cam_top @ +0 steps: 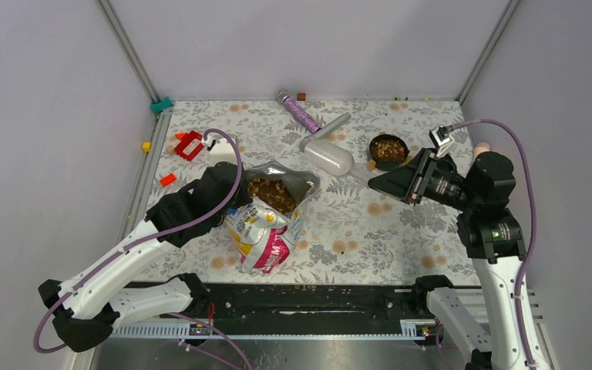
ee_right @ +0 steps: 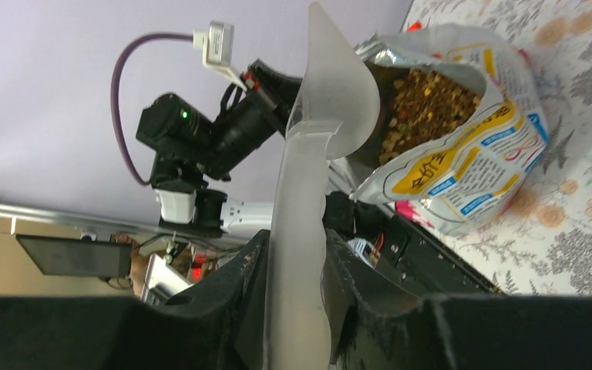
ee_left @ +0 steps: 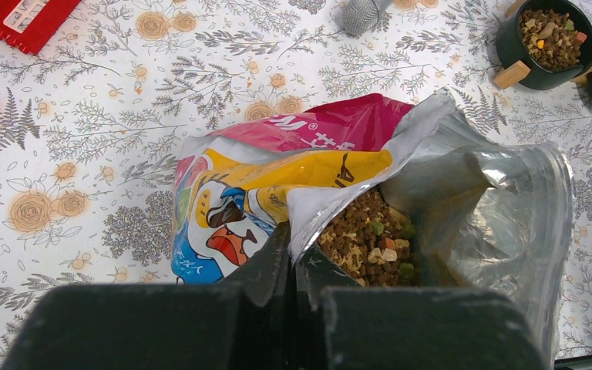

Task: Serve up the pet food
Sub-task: Pour the pet food into the pet food bowl, then collect the pet food from the pet food bag.

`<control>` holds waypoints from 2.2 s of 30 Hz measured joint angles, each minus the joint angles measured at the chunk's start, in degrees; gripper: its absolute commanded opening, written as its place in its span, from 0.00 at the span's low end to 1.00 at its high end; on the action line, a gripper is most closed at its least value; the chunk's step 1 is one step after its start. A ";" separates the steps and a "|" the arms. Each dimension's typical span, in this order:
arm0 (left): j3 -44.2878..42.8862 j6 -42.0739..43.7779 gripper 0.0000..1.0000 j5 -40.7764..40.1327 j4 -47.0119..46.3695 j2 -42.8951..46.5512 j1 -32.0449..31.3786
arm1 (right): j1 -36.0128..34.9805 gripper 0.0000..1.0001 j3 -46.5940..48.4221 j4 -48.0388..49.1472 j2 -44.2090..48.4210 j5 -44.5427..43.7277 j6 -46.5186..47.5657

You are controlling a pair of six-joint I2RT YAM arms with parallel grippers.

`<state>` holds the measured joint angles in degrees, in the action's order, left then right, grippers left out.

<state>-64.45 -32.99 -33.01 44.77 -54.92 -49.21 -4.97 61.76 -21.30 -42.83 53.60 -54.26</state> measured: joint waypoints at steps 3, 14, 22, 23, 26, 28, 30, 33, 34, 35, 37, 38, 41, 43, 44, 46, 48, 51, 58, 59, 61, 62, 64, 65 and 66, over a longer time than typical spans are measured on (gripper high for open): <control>0.00 0.00 0.00 0.00 -0.09 -0.04 0.00 | -3.54 0.00 1.16 -2.84 -0.74 -0.63 1.53; 0.00 0.00 0.00 0.04 -0.20 -0.07 -0.02 | -25.75 0.00 17.25 -25.64 -17.18 -21.40 13.92; 0.00 0.00 0.00 0.07 -0.35 -0.04 -0.11 | -35.43 0.00 32.37 -40.11 -35.63 -36.04 18.88; 0.00 0.00 0.00 0.13 -0.50 -0.04 -0.13 | -36.22 0.00 35.32 -41.86 -38.49 -38.10 19.32; 0.00 0.02 0.00 0.26 -0.66 -0.04 -0.31 | -37.55 0.00 41.75 -44.98 -44.44 -42.14 20.06; 0.00 0.02 0.00 0.33 -0.68 -0.07 -0.37 | -38.12 0.00 45.64 -47.34 -47.63 -43.54 20.17; 0.00 0.07 0.00 0.42 -0.68 -0.09 -0.46 | -38.73 0.00 49.46 -49.57 -50.64 -44.63 20.17; 0.00 0.07 0.00 0.46 -0.72 -0.31 -0.55 | -39.56 0.00 52.19 -50.47 -54.38 -44.98 20.17; 0.00 0.11 0.00 0.48 -0.81 -0.37 -0.61 | -39.85 0.00 51.98 -50.12 -55.39 -44.83 20.15; 0.00 0.15 0.00 0.48 -0.92 -0.44 -0.68 | -40.06 0.00 51.36 -49.48 -55.98 -44.70 20.04; 0.00 0.17 0.00 0.48 -0.92 -0.44 -0.72 | -40.46 0.00 47.21 -45.81 -56.41 -43.58 19.28; 0.00 0.17 0.00 0.48 -0.92 -0.44 -0.72 | -40.52 0.00 43.98 -42.69 -56.08 -42.75 18.47; 0.00 0.20 0.00 0.48 -0.87 -0.44 -1.01 | -40.52 0.00 35.54 -34.64 -54.60 -39.78 15.93; 0.00 0.22 0.00 0.42 -0.83 -0.44 -1.27 | -40.52 0.00 30.71 -29.86 -53.09 -37.59 13.75; 0.00 0.22 0.00 0.39 -0.81 -0.44 -1.40 | -40.50 0.00 28.41 -27.04 -52.02 -37.05 12.50; 0.00 0.24 0.00 0.35 -0.79 -0.44 -1.57 | -40.46 0.00 24.04 -22.14 -49.62 -36.28 10.21; 0.00 0.28 0.00 0.31 -0.76 -0.44 -1.79 | -40.35 0.00 19.08 -16.70 -46.80 -35.85 7.28; 0.00 0.42 0.00 0.26 -0.63 -0.44 -2.10 | -40.24 0.00 11.63 -7.43 -42.99 -34.84 2.67; 0.00 0.42 0.00 0.24 -0.57 -0.44 -2.19 | -40.24 0.00 -2.03 8.92 -33.53 -34.82 -6.19; 0.00 0.42 0.00 0.24 -0.59 -0.44 -2.19 | -40.26 0.00 -3.15 10.16 -31.98 -34.97 -6.95; 0.00 0.39 0.00 0.26 -0.57 -0.44 -2.21 | -40.26 0.00 -5.03 12.44 -28.72 -35.30 -8.31; 0.00 0.39 0.00 0.26 -0.57 -0.44 -2.21 | -40.28 0.00 -5.95 13.51 -27.06 -35.58 -8.87; 0.00 0.42 0.00 0.24 -0.55 -0.44 -2.21 | -40.37 0.00 -7.85 14.86 -24.22 -36.13 -9.86; 0.00 0.39 0.00 0.26 -0.52 -0.44 -2.21 | -40.37 0.00 -9.01 15.28 -22.73 -36.41 -10.25; 0.00 0.39 0.00 0.26 -0.52 -0.44 -2.21 | -40.39 0.00 -10.16 15.87 -21.46 -36.65 -10.64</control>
<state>-64.45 -32.60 -32.75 44.25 -55.35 -51.42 -45.36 51.59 -5.43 -64.29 16.95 -64.90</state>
